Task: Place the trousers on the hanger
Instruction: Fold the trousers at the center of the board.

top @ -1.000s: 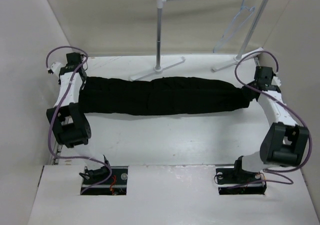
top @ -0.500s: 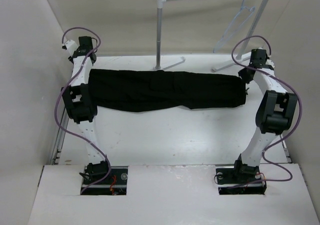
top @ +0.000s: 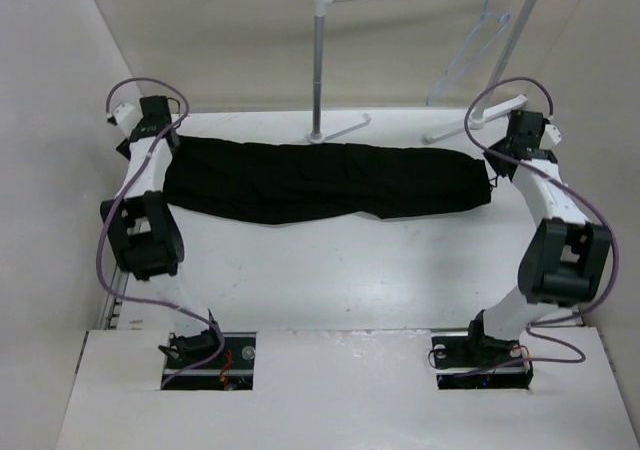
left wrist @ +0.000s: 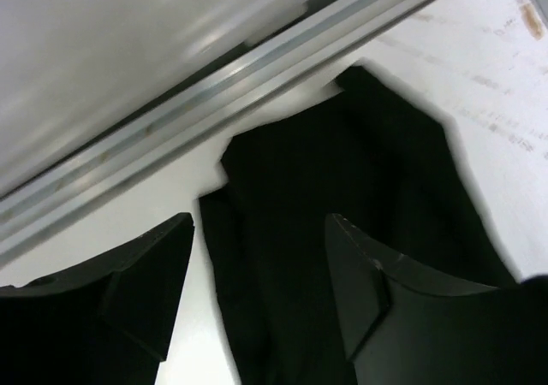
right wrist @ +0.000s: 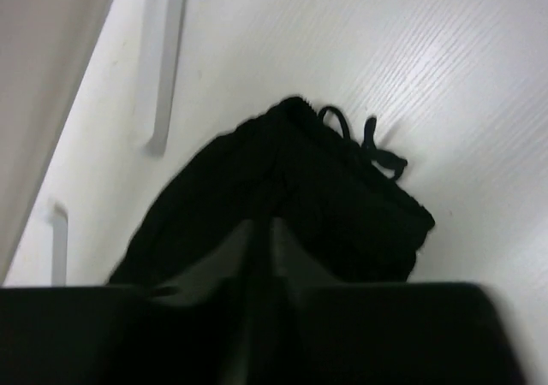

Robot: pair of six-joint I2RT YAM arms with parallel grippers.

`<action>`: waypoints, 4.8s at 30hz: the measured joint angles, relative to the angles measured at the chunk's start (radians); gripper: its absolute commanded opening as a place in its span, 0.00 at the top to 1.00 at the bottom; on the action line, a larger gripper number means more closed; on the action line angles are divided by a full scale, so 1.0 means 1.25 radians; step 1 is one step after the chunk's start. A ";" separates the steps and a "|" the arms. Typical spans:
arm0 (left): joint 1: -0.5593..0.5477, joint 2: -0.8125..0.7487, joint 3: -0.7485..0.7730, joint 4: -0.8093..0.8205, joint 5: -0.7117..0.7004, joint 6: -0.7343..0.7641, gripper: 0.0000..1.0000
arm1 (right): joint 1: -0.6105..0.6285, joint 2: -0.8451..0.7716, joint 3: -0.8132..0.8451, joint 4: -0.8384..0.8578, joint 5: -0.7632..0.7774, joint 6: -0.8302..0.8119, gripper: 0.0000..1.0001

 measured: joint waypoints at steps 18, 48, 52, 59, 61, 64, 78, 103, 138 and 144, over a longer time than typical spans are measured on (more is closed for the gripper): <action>0.079 -0.064 -0.375 0.219 0.360 -0.230 0.50 | 0.104 -0.258 -0.411 0.144 -0.127 0.054 0.45; 0.092 -0.052 -0.316 0.208 0.345 -0.280 0.69 | 0.135 -0.330 -0.466 0.146 -0.195 0.027 0.44; 0.092 -0.038 -0.295 0.203 0.345 -0.284 0.89 | 0.135 -0.330 -0.475 0.148 -0.194 0.026 0.44; 0.092 -0.116 -0.340 0.199 0.310 -0.285 0.95 | 0.128 -0.329 -0.503 0.145 -0.179 0.031 0.35; 0.092 -0.172 -0.370 0.195 0.296 -0.284 0.96 | 0.119 -0.324 -0.501 0.146 -0.172 0.035 0.32; 0.094 -0.257 -0.406 0.191 0.279 -0.284 0.96 | 0.101 -0.303 -0.495 0.146 -0.166 0.044 0.28; 0.137 -0.200 -0.497 0.189 0.246 -0.271 0.89 | -0.038 -0.119 -0.439 0.196 -0.179 0.091 0.35; 0.146 -0.132 -0.493 0.284 0.298 -0.264 0.37 | -0.059 -0.044 -0.374 0.226 -0.186 0.112 0.87; 0.158 -0.440 -0.642 0.038 0.055 -0.168 0.45 | -0.280 -0.594 -0.713 -0.034 -0.149 0.163 0.95; 0.086 -0.549 -0.522 -0.045 -0.031 -0.165 0.36 | -0.280 -0.594 -0.713 -0.035 -0.143 0.163 0.95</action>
